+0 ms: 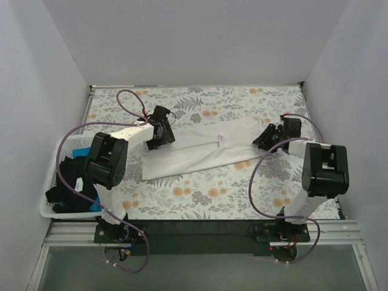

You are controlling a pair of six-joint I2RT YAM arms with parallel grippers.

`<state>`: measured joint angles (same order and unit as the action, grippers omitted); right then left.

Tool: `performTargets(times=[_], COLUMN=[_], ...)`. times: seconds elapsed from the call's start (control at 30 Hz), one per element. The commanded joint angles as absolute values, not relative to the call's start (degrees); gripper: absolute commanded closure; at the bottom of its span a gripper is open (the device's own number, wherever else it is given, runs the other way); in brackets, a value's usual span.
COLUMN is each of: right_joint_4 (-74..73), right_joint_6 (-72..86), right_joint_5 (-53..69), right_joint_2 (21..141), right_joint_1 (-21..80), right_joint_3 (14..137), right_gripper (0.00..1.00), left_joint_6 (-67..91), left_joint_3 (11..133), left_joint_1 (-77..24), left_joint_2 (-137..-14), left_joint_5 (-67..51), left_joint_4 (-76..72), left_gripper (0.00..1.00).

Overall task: Fold and stack the t-shirts
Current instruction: Fold the tshirt

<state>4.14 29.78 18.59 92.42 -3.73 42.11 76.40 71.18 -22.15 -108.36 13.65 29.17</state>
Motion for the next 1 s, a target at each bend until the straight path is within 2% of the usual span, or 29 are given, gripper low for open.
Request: performTargets(times=[0.0,0.23,0.37,0.5,0.7,0.9,0.97], right_joint_4=[5.27,5.01,2.38,2.11,2.20,2.37,3.07], right_joint_6=[27.08,26.54,26.63,25.40,21.37,20.48,21.88], right_joint_5=[18.97,26.80,28.82,29.71,28.04,23.39,21.02], right_joint_2=[101.49,120.64,128.31,131.31,120.45,106.55,104.16], right_joint_1=[-4.31,-2.64,-0.10,2.90,5.80,10.54,13.51], right_joint_3=[49.64,74.33,89.34,94.99,91.94,77.72,71.32], right_gripper=[0.52,0.50,0.50,0.48,0.44,0.43,0.44], left_joint_6=[77.60,80.51,81.12,83.66,87.09,88.59,87.90], left_joint_3=[72.16,61.28,54.68,52.21,58.09,61.17,60.82], left_joint_1=[-22.06,-23.99,-28.46,-34.27,-36.56,-36.47,-36.04], left_joint_2=[-109.42,-102.76,-96.96,-92.47,-84.48,-81.30,-81.91], left_joint_5=[13.02,0.63,-11.03,-16.60,-13.47,-3.27,1.29], left_joint_4=[33.73,37.44,39.28,39.20,39.90,41.13,41.57], left_gripper=[0.32,0.35,0.34,0.33,0.27,0.25,0.29])
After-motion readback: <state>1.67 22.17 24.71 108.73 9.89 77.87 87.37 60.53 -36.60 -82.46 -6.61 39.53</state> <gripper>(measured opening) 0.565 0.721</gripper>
